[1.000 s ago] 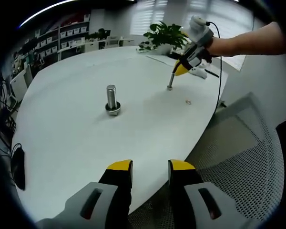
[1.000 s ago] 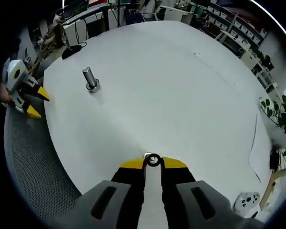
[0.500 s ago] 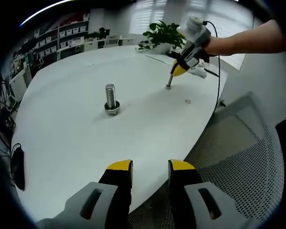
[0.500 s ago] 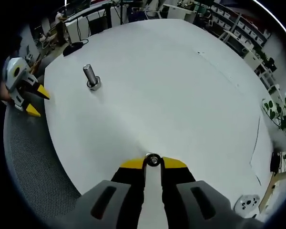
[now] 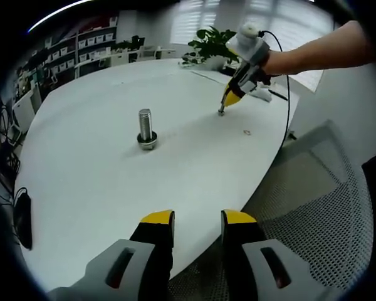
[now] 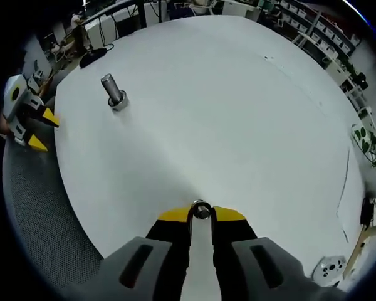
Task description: Place the washer onto the threaded stud by aligning its center hole with the stud, sliding it down to the base, and recovering from edge contact or off-axis alignment until the washer reaches the visible bottom stop.
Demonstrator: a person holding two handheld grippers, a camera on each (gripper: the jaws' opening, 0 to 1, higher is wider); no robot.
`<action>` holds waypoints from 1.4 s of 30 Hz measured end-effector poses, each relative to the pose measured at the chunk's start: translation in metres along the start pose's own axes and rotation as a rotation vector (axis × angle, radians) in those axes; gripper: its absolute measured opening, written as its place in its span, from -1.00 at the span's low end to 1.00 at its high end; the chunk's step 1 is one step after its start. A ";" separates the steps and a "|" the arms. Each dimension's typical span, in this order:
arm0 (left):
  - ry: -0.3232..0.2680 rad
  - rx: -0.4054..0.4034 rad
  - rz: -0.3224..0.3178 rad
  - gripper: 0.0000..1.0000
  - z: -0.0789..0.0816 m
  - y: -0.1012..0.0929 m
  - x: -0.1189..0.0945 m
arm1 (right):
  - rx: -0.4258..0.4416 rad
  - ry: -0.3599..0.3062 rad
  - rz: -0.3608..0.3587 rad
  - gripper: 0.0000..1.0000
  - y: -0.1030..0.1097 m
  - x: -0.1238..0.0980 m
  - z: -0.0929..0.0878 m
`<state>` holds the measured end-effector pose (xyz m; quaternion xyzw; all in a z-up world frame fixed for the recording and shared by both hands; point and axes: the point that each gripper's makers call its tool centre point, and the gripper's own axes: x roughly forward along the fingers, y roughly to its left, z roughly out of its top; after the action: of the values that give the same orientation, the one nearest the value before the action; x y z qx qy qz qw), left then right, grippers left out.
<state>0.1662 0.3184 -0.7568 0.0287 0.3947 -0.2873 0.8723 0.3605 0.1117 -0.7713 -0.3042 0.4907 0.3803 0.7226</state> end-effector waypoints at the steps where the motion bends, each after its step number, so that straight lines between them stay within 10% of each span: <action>1: 0.002 -0.001 0.000 -0.44 0.000 0.000 0.000 | 0.005 -0.001 0.003 -0.72 0.000 0.001 0.000; 42: -0.016 -0.001 0.003 -0.44 0.002 0.001 -0.002 | 0.018 0.055 -0.046 -0.59 -0.004 0.005 -0.021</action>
<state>0.1668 0.3196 -0.7540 0.0266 0.3878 -0.2858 0.8759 0.3548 0.0941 -0.7824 -0.3190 0.5067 0.3506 0.7201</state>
